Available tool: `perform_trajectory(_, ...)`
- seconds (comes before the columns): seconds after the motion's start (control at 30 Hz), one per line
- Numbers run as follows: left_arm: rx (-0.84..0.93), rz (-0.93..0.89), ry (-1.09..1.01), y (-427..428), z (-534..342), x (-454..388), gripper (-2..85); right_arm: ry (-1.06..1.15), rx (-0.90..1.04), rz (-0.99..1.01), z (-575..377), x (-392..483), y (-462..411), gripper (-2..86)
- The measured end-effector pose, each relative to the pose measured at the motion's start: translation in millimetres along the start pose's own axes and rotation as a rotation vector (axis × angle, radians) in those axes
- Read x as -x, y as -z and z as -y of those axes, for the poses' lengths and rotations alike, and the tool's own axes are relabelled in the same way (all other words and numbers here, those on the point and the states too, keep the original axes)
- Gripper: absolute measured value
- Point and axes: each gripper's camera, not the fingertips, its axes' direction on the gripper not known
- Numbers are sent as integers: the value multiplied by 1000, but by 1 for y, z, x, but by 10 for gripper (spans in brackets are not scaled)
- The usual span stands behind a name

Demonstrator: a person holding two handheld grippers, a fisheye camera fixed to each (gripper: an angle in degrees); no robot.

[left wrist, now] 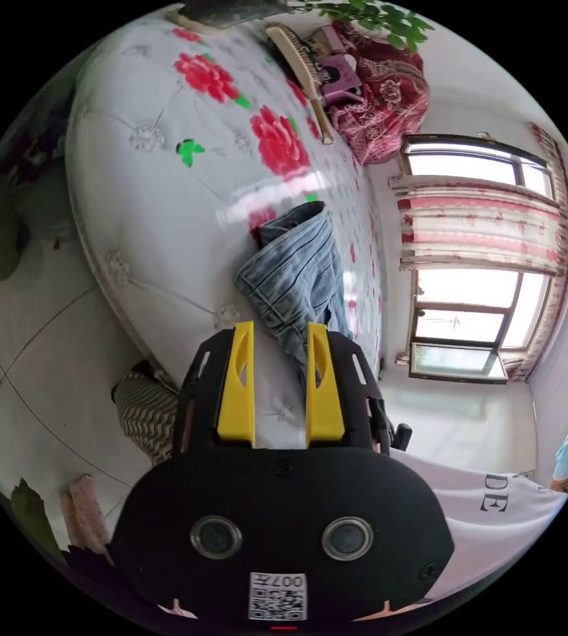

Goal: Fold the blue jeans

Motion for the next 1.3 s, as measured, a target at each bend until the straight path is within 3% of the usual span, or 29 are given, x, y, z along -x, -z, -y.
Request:
perform_trajectory(0.3,-42,-124,120,-16,19,6,45,-62,87,-14,29,-15,-26,0)
perform_trajectory(0.47,-13,-184,-441,-4,23,-123,43,-88,86,1,35,-22,-25,0)
perform_trajectory(0.6,7,-146,-673,-12,27,-166,43,-78,107,-20,40,-23,-25,0)
perform_trajectory(0.7,-49,-54,-446,-17,43,-101,46,-63,111,-33,42,-22,-24,1)
perform_trajectory(0.77,-2,52,-138,-20,44,-23,56,-64,110,-45,41,-22,-23,3)
perform_trajectory(0.83,18,56,-41,-14,33,8,68,-62,106,-63,39,-21,-23,6)
perform_trajectory(1.13,27,-112,-86,-10,23,3,169,3,38,-88,24,-10,2,32)
perform_trajectory(1.3,43,-167,-63,-34,46,8,143,-20,-44,-69,19,-16,18,34)
